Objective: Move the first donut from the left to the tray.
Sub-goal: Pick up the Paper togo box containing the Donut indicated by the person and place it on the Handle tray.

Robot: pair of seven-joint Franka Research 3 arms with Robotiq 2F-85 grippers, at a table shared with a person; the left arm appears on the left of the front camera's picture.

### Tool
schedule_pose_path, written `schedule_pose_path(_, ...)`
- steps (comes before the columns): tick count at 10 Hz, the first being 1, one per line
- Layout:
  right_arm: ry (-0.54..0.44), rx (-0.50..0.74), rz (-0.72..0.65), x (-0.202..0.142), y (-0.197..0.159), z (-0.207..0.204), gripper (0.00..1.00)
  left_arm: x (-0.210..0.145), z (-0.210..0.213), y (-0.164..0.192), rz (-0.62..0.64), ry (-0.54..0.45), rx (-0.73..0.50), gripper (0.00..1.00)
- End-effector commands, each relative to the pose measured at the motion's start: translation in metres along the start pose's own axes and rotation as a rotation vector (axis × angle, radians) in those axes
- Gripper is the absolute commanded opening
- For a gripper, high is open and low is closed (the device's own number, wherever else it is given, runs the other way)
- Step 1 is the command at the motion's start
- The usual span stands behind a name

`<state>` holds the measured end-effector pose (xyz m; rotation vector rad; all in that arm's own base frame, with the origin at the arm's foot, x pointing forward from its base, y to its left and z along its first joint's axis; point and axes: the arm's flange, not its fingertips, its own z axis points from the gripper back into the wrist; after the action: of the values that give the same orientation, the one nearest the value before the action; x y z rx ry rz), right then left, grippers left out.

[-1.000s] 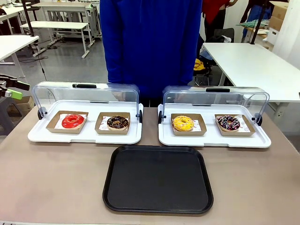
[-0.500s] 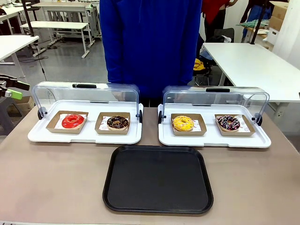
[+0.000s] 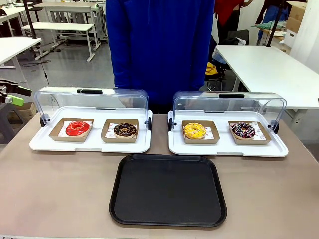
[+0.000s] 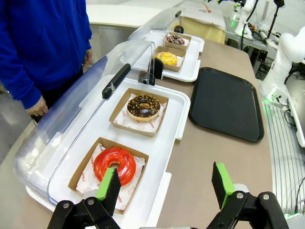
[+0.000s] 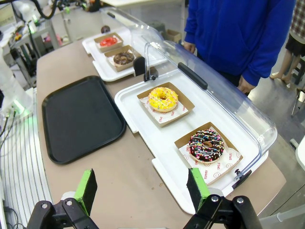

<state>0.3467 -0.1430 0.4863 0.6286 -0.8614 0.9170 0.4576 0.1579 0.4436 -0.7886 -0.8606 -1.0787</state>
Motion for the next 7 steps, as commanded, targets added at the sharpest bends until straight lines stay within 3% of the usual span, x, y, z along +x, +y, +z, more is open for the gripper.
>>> schedule_pose_path(1, -0.031, -0.003, 0.023, 0.0029, -0.0038, -0.0004, 1.00, 0.0005, -0.0004, -0.0023, -0.004, -0.012, -0.003, 1.00)
schedule_pose_path(7, -0.031, -0.003, 0.023, 0.0029, -0.0038, -0.0004, 1.00, 0.0005, -0.0004, -0.0023, -0.004, -0.012, -0.003, 1.00)
